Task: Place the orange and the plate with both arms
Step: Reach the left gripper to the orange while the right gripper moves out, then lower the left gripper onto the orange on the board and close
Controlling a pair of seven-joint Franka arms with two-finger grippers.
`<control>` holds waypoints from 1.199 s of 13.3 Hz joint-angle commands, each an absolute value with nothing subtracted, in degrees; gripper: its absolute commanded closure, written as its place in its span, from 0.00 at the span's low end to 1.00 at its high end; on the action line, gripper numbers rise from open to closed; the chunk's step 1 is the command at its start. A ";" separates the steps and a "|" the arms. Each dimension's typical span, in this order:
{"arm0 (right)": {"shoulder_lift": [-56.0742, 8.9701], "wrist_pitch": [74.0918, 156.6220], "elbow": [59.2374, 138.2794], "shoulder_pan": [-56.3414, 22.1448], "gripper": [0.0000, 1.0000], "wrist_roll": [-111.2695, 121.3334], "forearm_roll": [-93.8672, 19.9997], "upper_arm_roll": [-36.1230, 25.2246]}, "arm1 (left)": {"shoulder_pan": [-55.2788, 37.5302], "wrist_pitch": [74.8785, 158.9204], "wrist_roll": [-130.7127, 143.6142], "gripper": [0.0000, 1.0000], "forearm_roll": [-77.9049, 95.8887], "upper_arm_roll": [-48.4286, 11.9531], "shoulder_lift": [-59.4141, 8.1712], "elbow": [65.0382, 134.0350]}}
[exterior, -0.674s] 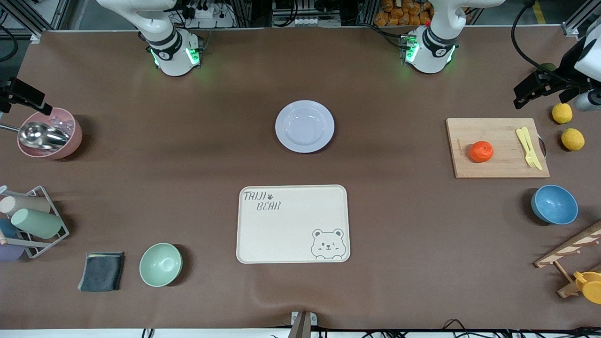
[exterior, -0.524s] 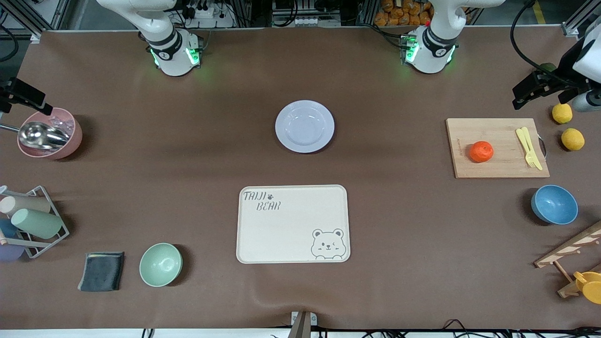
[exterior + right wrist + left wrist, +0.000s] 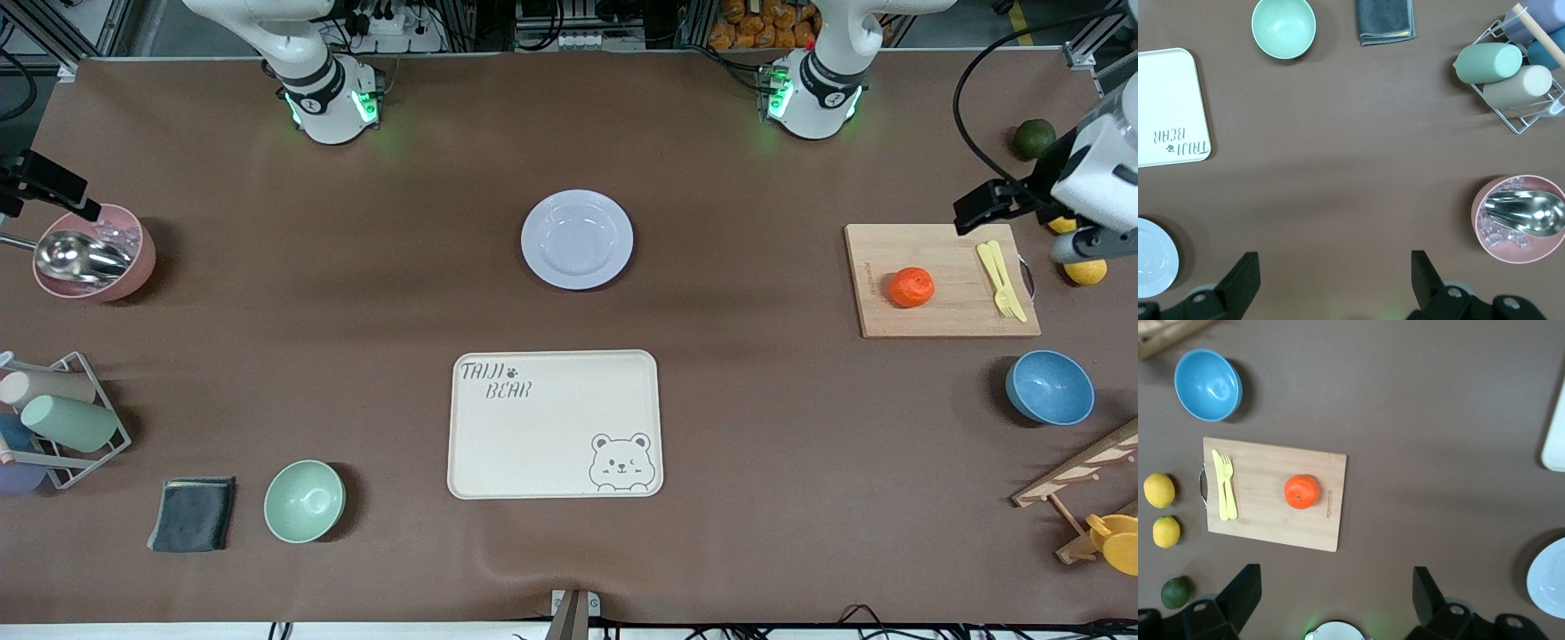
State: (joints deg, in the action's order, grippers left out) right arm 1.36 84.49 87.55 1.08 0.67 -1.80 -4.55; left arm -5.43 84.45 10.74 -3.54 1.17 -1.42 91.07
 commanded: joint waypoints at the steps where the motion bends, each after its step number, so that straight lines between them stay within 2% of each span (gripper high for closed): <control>1: -1.22 85.34 86.66 -0.87 0.00 0.71 -1.40 -4.75 | -3.44 90.14 8.70 0.00 -4.31 1.14 0.52 100.59; 3: -4.64 85.25 86.66 -4.11 0.00 0.44 -1.58 -4.75 | -0.55 99.88 8.70 0.00 -4.22 1.06 3.33 111.13; 7: -16.59 85.78 85.26 -10.80 0.00 0.53 -0.79 -4.83 | 1.05 115.35 9.22 0.00 -4.39 1.14 7.28 128.28; 11: -22.57 86.05 84.64 -12.65 0.00 0.53 -1.93 -4.83 | 5.27 126.36 9.23 0.00 -5.88 0.79 4.67 135.34; 16: -24.17 84.46 88.59 -10.11 0.00 0.97 -15.20 -4.92 | 8.26 134.19 8.70 0.00 -10.55 0.70 -2.53 135.79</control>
